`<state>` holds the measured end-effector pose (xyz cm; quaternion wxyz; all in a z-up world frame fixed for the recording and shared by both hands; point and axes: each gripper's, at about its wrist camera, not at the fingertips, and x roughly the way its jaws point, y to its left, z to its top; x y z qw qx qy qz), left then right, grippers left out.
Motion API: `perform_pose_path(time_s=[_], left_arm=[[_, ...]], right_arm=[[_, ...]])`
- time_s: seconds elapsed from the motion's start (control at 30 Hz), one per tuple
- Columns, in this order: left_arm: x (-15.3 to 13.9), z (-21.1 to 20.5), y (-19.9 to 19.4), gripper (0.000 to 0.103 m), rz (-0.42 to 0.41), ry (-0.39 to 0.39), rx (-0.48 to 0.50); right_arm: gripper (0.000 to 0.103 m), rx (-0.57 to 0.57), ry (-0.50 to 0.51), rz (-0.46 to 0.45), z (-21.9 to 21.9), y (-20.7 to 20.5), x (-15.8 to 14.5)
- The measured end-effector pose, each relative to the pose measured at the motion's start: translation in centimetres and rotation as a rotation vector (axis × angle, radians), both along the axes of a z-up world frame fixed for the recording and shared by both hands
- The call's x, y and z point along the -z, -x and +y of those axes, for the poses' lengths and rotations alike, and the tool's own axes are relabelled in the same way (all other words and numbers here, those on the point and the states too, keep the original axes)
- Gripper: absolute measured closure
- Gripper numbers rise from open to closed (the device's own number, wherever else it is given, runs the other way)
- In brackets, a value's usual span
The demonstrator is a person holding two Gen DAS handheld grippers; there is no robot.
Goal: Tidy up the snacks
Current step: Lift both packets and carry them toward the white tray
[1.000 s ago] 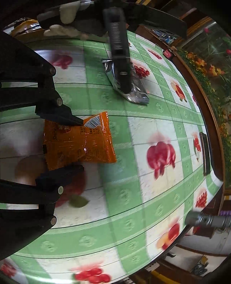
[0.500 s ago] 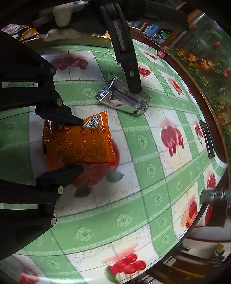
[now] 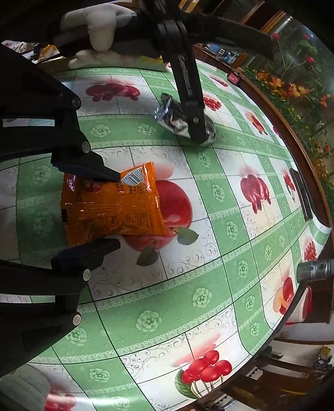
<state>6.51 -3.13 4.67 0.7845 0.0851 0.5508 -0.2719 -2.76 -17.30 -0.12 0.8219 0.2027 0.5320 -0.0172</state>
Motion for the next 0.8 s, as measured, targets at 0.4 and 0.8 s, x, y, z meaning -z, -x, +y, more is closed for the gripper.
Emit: perform_pose_path(time_s=[0.4,0.8], left_arm=[[-4.7,8.2,7.8,0.045,0.017,0.18,-0.264],[-8.2,17.6,17.1,0.045,-0.066,0.168,-0.562]], right_arm=[[0.057,-0.15,-0.023,-0.042,2.4,2.4,-2.8],[0.057,-0.344,-0.086,-0.121,6.3,5.0,-5.6]])
